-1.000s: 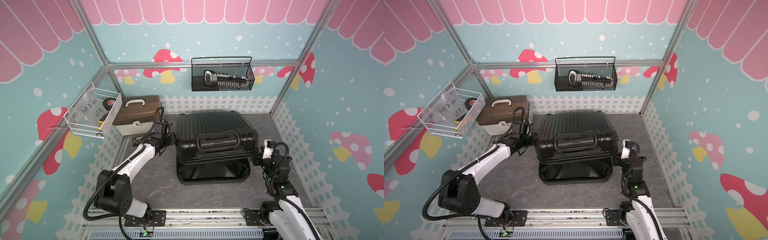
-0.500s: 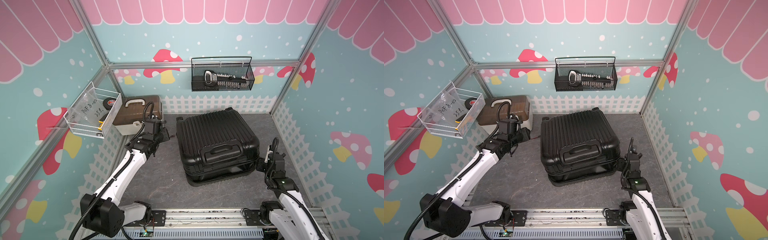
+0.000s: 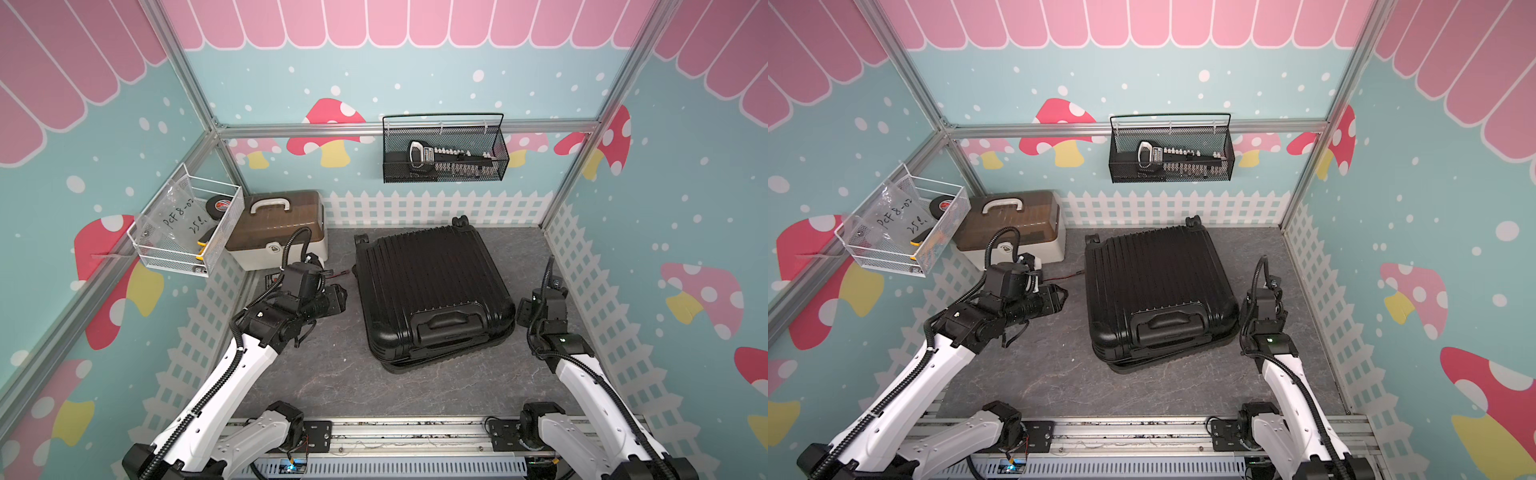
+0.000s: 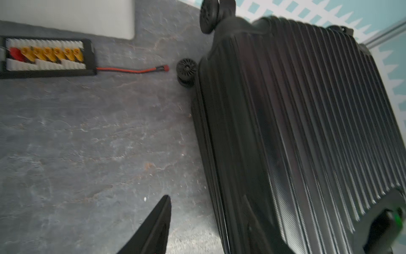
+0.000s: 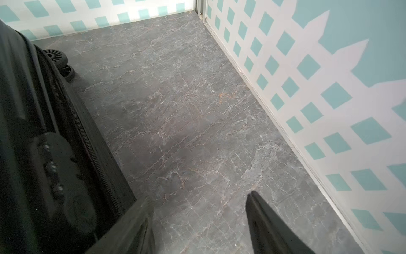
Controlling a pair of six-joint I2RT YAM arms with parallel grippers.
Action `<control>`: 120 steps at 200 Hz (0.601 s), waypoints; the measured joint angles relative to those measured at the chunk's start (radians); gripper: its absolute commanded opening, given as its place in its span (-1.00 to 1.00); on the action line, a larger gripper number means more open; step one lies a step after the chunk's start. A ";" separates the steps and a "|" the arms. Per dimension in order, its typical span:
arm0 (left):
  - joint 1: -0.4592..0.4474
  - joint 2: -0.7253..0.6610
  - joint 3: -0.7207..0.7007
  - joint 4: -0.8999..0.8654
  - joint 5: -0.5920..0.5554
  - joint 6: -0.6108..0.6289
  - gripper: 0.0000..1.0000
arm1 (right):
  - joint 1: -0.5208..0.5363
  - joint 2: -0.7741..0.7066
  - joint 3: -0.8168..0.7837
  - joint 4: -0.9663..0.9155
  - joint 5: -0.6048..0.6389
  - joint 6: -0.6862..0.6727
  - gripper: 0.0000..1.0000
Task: Close the suitcase zippers
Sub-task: Close the suitcase at the center of the board, then adjust the suitcase at the center of the board.
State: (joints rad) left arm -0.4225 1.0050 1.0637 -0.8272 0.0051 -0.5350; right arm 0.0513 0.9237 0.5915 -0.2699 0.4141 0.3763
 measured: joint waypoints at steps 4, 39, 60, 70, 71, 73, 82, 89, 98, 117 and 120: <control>-0.014 -0.002 -0.001 -0.007 0.008 -0.003 0.08 | -0.002 0.010 0.000 0.010 -0.006 -0.009 0.46; -0.100 -0.005 -0.006 -0.079 0.062 -0.024 0.20 | -0.018 0.094 -0.002 0.109 -0.171 -0.093 0.45; -0.132 -0.014 -0.006 -0.122 0.057 -0.038 0.22 | -0.014 0.107 -0.027 0.169 -0.337 -0.118 0.44; -0.143 -0.023 -0.003 -0.137 0.042 -0.051 0.27 | -0.011 0.104 -0.046 0.193 -0.403 -0.123 0.44; -0.143 -0.023 -0.003 -0.139 0.041 -0.054 0.27 | -0.010 0.104 -0.048 0.194 -0.407 -0.123 0.44; -0.145 -0.024 -0.002 -0.142 0.038 -0.057 0.26 | -0.010 0.103 -0.052 0.199 -0.420 -0.124 0.44; -0.151 -0.029 0.005 -0.152 0.019 -0.080 0.26 | -0.006 0.098 -0.071 0.216 -0.464 -0.129 0.44; -0.157 -0.030 0.015 -0.160 -0.002 -0.105 0.26 | -0.003 0.093 -0.082 0.225 -0.489 -0.131 0.44; -0.178 -0.028 0.031 -0.169 -0.056 -0.147 0.26 | 0.004 0.085 -0.096 0.235 -0.517 -0.134 0.44; -0.272 -0.010 0.074 -0.183 -0.167 -0.229 0.26 | 0.027 0.069 -0.117 0.250 -0.553 -0.137 0.45; -0.286 -0.005 0.083 -0.185 -0.183 -0.240 0.25 | 0.032 0.067 -0.120 0.252 -0.555 -0.137 0.45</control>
State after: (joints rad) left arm -0.7090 1.0004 1.1469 -1.0119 -0.1776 -0.7753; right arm 0.0830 0.9909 0.4713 -0.0177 -0.1413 0.2390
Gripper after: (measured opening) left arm 0.627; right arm 0.722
